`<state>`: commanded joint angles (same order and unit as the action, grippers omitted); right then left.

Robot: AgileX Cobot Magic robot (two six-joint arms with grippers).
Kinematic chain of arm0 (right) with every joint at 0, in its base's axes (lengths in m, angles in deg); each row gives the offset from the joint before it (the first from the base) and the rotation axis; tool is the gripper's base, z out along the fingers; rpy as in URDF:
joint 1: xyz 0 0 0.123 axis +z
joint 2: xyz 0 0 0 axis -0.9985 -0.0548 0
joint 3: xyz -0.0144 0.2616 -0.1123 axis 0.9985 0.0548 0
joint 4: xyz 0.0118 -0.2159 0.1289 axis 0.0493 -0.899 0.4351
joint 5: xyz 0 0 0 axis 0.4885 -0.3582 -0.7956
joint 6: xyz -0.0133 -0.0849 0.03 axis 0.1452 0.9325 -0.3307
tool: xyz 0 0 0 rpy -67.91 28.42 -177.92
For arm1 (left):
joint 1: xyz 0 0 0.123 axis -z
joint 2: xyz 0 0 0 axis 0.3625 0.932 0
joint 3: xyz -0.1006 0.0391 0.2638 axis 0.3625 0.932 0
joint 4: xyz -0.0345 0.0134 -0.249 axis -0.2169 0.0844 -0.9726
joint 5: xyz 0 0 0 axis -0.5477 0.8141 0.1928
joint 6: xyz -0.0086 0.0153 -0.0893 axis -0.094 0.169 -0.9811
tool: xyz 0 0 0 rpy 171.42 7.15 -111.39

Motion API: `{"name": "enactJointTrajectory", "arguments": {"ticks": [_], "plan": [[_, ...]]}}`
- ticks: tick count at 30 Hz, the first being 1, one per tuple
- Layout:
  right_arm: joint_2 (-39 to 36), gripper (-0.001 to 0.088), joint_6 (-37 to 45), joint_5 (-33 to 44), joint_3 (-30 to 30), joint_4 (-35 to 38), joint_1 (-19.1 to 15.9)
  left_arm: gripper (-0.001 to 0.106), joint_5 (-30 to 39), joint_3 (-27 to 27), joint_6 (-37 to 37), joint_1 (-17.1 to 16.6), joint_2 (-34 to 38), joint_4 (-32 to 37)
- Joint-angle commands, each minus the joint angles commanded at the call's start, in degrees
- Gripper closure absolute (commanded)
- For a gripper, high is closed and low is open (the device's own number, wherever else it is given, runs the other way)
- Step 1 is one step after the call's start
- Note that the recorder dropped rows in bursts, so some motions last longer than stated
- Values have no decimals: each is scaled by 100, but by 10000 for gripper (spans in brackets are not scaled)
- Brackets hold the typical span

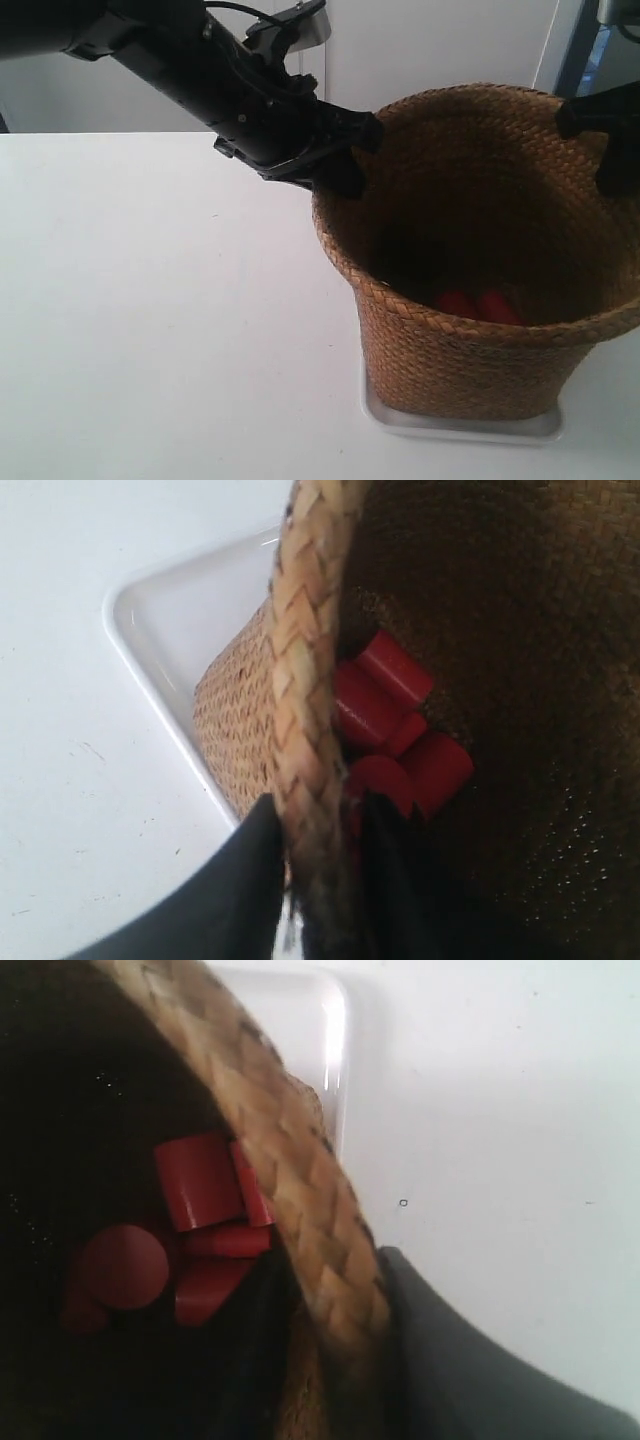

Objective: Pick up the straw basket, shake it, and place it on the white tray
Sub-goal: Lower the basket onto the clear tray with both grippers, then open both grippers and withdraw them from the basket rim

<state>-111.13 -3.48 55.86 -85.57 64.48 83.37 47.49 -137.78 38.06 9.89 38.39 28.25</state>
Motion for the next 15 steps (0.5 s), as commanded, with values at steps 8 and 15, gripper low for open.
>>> {"name": "enactJointTrajectory", "arguments": {"ticks": [8, 15], "plan": [[53, 230, 331, -32, -36, 0, 0, 463, 109, 0, -79, -140, -94, 106], [291, 230, 423, -68, -462, -33, 0, 415, 132, 0, -122, -375, -477, 149]]}}
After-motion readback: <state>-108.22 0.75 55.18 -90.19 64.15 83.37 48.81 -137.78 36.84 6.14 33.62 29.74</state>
